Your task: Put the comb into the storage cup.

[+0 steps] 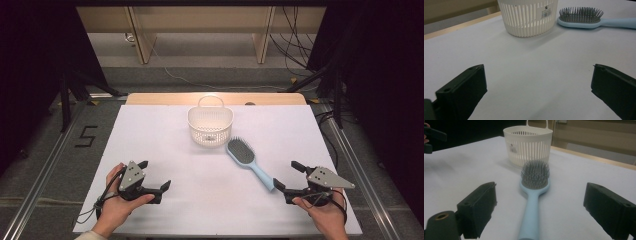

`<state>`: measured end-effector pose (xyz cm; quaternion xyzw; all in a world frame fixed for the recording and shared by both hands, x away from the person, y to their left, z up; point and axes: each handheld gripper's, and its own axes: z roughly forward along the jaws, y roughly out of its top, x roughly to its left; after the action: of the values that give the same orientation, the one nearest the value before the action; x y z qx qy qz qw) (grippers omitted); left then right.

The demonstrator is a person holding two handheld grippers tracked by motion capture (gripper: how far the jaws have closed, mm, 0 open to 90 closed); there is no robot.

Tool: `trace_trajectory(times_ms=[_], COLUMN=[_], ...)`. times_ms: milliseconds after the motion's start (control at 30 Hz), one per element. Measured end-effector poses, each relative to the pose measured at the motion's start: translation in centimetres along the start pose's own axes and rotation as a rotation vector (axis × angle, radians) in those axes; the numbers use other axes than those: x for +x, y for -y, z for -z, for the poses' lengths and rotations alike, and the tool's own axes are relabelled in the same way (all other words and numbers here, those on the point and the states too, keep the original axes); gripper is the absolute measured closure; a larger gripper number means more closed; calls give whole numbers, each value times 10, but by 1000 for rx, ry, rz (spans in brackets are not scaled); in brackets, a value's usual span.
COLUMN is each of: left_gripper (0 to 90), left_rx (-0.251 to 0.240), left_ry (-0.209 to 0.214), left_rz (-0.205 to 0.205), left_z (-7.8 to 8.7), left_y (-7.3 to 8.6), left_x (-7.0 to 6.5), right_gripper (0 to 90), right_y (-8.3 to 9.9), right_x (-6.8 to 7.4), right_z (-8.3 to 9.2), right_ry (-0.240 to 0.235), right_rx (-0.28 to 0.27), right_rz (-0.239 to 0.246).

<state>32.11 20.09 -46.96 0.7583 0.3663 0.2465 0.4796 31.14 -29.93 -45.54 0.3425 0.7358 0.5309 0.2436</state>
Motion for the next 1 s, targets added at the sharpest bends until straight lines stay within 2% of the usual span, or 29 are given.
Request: trace_trajectory(times_ms=[267, 367, 433, 500, 533, 600, 700, 733, 767, 800, 867, 900, 933, 967, 1000], left_gripper=[0, 0, 0, 0, 0, 0, 0, 0, 0, 0, 0, 0, 0, 0, 0], left_rx=[-5, -5, -4, -4, -3, -3, -4, -4, -4, -4, -3, -3, -3, -3, -2], left_ry=[-5, -4, -1, 0, 0, -2, -2, -2, -2, -2, -3, -3, -3, -4, -5], left_rz=[-1, 0, 0, -4, -6, -6, -6, -5, -5, -5, -4, -4, -4, -4, -4], left_z=[1, 1, 1, 0, 0, 0, 0, 0, 0, 0, 0, 0, 0, 0, 0], left_y=[0, 0, 0, 0, -1, -1, -1, -1, -1, -1, -1, -1, -1, -1, -1], left_x=[0, 0, 0, 0, 0, 0, 0, -1, -1, -1, -1, -1, -1, -1, -1], right_gripper=[112, 148, 195, 229, 331, 456, 675, 742, 742, 846, 900, 900, 900, 900, 900], right_y=[-1, -2, -4, -5, -8, -10, -12, -13, -13, -13, -13, -13, -13, -14, -14], right_x=[-1, -2, -4, -5, -7, -10, -14, -16, -16, -18, -21, -22, -22, -24, -25], right_z=[0, 0, -1, -1, -2, -3, -7, -8, -8, -12, -17, -20, -20, -27, -30], right_ry=[27, 46, 86, 91, 107, 104, 106, 124, 124, 138, 151, 158, 158, 166, 171], right_rx=[-19, -34, -49, -55, -54, -53, 9, 52, 52, 110, 164, 192, 192, 251, 267], right_rz=[-8, -9, 0, 10, 18, 23, 45, 49, 49, 34, 26, 15, 15, 2, -6])
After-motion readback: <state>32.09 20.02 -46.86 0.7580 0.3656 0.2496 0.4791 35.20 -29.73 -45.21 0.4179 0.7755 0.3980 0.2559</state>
